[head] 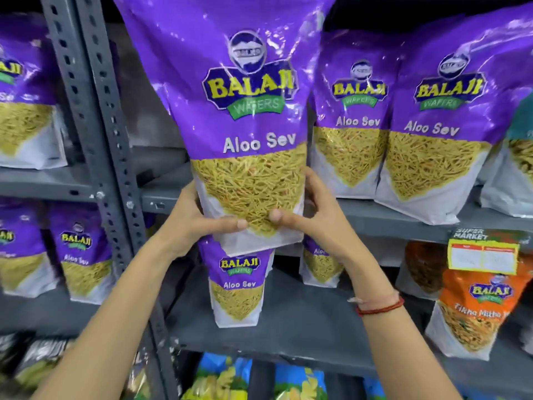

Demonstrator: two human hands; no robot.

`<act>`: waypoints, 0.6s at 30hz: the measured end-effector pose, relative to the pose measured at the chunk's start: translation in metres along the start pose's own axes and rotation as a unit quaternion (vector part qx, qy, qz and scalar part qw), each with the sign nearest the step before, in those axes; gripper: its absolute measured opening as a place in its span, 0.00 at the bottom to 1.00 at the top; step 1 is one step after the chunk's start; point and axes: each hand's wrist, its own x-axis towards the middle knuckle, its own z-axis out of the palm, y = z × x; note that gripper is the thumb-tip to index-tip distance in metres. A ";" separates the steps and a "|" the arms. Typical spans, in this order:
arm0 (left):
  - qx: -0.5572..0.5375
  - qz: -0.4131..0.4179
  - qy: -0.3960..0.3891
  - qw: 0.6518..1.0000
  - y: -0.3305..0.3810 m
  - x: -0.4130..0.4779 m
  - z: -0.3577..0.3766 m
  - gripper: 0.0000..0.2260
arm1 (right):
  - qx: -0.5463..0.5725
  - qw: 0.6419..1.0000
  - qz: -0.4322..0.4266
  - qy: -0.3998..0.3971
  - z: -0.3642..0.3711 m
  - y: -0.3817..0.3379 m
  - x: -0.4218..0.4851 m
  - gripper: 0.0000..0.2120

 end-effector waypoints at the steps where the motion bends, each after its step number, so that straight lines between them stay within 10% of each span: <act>1: 0.005 -0.007 -0.018 1.000 0.000 -0.008 0.002 0.31 | 0.000 1.000 0.004 -0.011 -0.001 -0.001 -0.011 0.38; 18: 0.096 -0.227 -0.182 0.952 -0.154 -0.083 0.080 0.36 | -0.037 0.971 0.234 0.014 -0.002 0.147 -0.161 0.39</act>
